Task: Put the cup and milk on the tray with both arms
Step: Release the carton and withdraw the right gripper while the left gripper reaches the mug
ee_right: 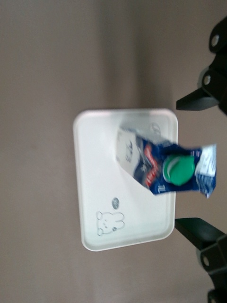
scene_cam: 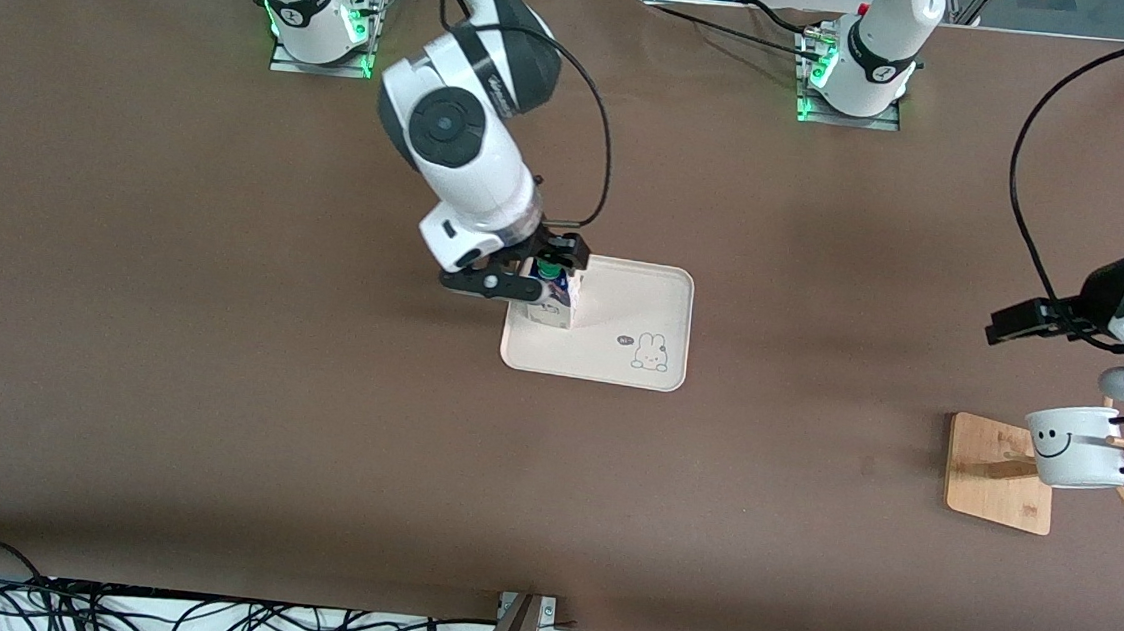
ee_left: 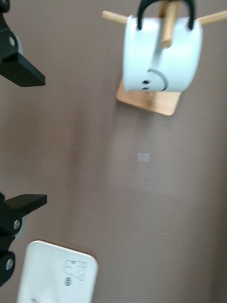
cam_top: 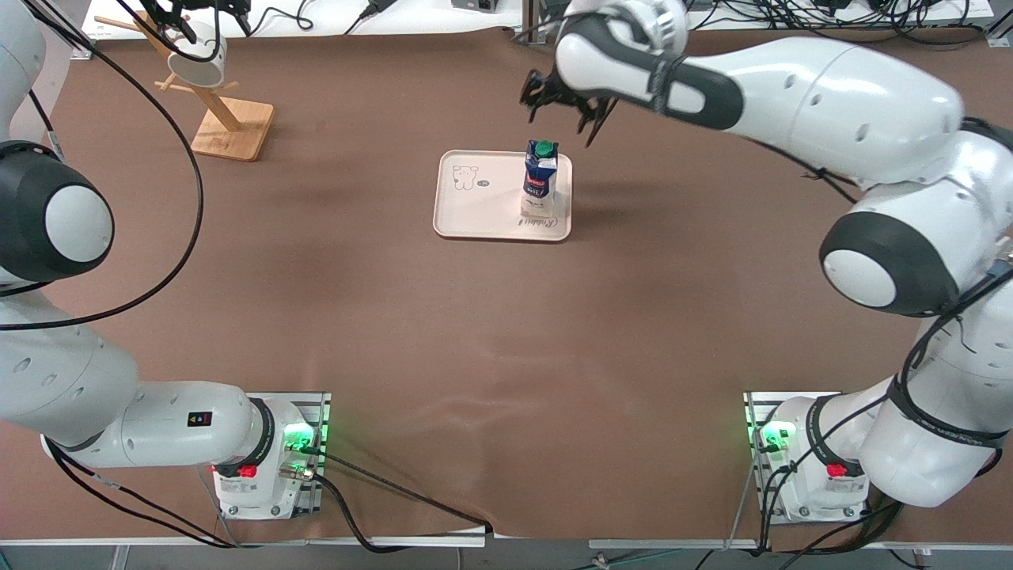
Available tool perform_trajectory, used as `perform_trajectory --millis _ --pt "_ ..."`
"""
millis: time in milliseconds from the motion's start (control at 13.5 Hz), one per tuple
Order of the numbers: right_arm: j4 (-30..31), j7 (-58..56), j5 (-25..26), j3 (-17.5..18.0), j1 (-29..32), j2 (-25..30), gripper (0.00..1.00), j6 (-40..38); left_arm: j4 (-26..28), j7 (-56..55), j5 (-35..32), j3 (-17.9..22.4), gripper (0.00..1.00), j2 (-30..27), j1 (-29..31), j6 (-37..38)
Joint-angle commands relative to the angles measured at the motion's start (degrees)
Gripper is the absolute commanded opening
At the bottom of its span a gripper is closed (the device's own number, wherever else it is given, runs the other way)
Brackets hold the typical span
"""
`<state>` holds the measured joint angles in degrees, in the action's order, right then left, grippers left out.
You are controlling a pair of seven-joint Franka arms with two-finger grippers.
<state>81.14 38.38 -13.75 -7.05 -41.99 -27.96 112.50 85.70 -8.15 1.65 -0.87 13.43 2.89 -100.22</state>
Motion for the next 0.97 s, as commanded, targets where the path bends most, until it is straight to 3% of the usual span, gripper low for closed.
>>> perform_trajectory --millis 0,223,371,594,743,891 --pt "1.0 -9.9 -0.4 -7.0 0.0 5.7 1.0 -8.2 12.7 -4.1 -0.5 -0.4 1.0 -6.9 2.6 -12.1" --pt "1.4 -22.2 -0.6 -14.5 0.0 10.5 1.0 -14.0 26.9 -5.9 0.1 -0.4 1.0 -13.0 4.0 -29.7" --pt "3.1 -26.2 -0.3 -17.5 0.0 14.8 1.0 -18.7 36.5 -6.4 4.8 -0.4 1.0 -15.2 5.4 -45.2" --pt "12.1 -32.4 2.0 -20.6 0.0 23.4 1.0 -20.0 38.1 -6.6 13.4 -0.4 1.0 -12.6 7.1 -52.9" --pt "19.7 -32.5 10.5 -20.5 0.0 31.3 1.0 -18.5 37.7 -6.5 20.8 -0.4 1.0 -10.4 7.2 -54.5" --pt "25.8 -32.8 13.5 -20.6 0.1 37.2 1.0 -16.2 36.9 -6.6 23.4 -0.5 1.0 -8.1 7.7 -58.1"
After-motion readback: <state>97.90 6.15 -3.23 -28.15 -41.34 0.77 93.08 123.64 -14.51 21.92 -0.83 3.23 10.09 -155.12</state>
